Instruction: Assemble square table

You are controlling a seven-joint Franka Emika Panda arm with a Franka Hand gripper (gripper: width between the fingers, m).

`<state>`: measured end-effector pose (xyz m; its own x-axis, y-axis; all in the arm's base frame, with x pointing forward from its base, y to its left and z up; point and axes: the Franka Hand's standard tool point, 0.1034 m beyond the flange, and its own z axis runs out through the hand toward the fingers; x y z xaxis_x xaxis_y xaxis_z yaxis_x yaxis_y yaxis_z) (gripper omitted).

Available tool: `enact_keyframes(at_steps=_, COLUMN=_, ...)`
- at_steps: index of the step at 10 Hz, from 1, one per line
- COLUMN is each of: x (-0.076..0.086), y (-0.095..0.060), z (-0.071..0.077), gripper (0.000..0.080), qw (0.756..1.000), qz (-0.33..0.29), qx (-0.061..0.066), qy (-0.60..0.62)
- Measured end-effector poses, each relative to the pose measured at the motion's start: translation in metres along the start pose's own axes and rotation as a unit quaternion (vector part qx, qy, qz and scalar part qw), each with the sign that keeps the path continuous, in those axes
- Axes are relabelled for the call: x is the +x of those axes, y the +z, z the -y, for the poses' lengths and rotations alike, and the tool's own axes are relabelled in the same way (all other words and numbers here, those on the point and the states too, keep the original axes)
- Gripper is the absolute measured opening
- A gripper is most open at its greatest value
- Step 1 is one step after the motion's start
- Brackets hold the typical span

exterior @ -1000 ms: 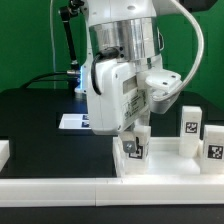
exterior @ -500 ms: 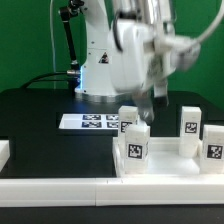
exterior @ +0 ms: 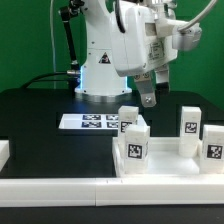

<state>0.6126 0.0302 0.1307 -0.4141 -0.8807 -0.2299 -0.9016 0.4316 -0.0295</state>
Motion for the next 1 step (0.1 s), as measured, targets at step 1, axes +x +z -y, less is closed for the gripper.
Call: enact_keyframes(at_steps=1, x=0.0000, y=0.0000, z=0.0000, gripper=0.0649, qw=1.000, qz=0.000, qx=0.000, qy=0.000)
